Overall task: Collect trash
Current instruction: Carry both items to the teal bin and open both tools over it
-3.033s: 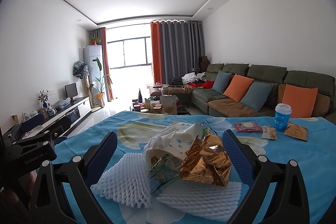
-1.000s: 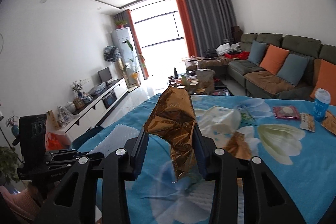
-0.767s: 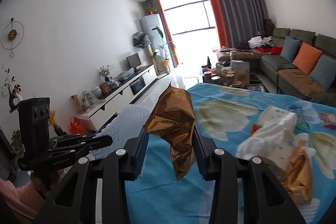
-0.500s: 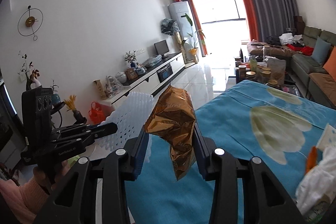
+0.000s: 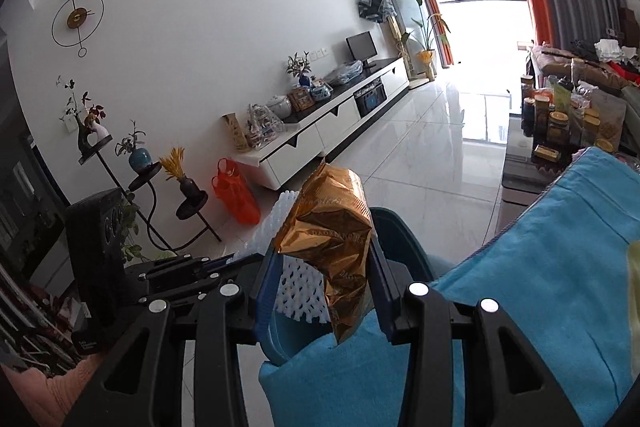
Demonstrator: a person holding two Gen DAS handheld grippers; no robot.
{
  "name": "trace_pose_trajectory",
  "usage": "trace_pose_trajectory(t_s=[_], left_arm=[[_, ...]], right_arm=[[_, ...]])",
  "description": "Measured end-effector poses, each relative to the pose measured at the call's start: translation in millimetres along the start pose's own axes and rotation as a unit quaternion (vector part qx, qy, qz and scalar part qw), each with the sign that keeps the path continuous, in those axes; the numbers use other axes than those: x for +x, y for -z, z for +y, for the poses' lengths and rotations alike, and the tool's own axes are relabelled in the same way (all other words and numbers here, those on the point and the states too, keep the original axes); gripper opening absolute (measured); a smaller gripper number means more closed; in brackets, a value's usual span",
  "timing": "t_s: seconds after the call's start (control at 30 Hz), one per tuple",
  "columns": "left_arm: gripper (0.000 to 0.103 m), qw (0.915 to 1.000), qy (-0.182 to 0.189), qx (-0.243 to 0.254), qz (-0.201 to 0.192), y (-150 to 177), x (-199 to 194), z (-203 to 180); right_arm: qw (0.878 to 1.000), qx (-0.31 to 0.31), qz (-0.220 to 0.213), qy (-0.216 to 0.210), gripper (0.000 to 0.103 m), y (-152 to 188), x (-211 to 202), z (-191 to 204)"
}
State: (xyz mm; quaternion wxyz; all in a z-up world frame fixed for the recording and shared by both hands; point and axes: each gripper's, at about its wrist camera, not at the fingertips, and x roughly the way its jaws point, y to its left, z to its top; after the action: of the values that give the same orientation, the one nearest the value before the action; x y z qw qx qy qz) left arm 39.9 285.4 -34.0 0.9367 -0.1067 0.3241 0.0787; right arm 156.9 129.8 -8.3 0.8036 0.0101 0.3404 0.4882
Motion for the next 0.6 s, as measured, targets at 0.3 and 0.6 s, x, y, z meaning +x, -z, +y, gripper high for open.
trace_pose_trajectory(t_s=[0.3,0.6], left_arm=[[0.012,0.9988,-0.022,-0.022,0.037,8,37,18],[0.037,0.9974,-0.034,-0.029,0.057,14,58,15]], right_arm=[[0.997,0.029,0.066,0.016,0.041,-4,68,-7],[0.994,0.065,0.083,0.033,0.056,3,69,-20]])
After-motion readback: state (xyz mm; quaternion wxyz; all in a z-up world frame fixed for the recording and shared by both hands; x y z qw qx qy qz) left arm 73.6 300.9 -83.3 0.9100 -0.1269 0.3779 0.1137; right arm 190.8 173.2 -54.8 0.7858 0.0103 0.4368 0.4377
